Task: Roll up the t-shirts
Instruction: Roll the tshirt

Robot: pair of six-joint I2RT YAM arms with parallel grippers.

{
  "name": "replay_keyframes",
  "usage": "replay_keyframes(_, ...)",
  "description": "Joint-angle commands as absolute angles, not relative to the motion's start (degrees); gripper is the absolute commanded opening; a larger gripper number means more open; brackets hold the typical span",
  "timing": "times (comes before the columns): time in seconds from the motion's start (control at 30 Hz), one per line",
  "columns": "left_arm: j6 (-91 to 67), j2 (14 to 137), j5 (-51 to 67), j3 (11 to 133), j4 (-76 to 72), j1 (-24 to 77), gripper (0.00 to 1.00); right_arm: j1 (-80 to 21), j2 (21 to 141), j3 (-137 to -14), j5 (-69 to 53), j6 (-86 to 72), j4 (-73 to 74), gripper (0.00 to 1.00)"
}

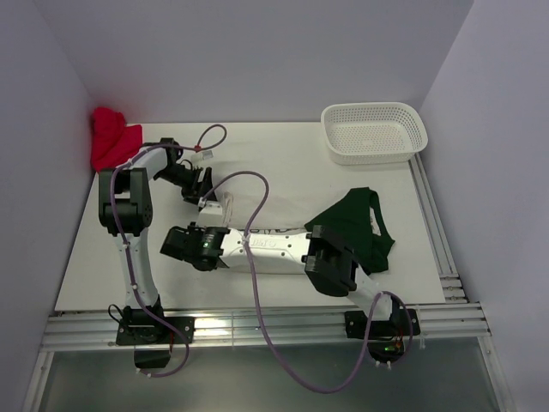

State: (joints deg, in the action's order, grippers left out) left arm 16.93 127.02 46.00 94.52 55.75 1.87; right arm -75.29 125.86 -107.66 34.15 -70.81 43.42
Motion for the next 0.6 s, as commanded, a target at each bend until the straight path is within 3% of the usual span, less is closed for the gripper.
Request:
replay_keyframes(0.0, 16.79, 126.47, 41.84, 92.55, 53.26, 2.29, 0.69, -75.67, 130.41, -113.02, 36.56, -71.10, 48.86, 0.40)
replay_keyframes(0.4, 16.08, 125.33, 38.68, 90.44, 51.51, 2.72, 0.63, -74.88, 136.93, -119.00, 35.51, -71.46, 52.30, 0.49)
replay_keyframes(0.57, 15.29, 125.16, 36.83, 89.83, 50.54, 2.90, 0.55, -74.97, 138.07, -119.00, 33.40, -70.22, 50.27, 0.51)
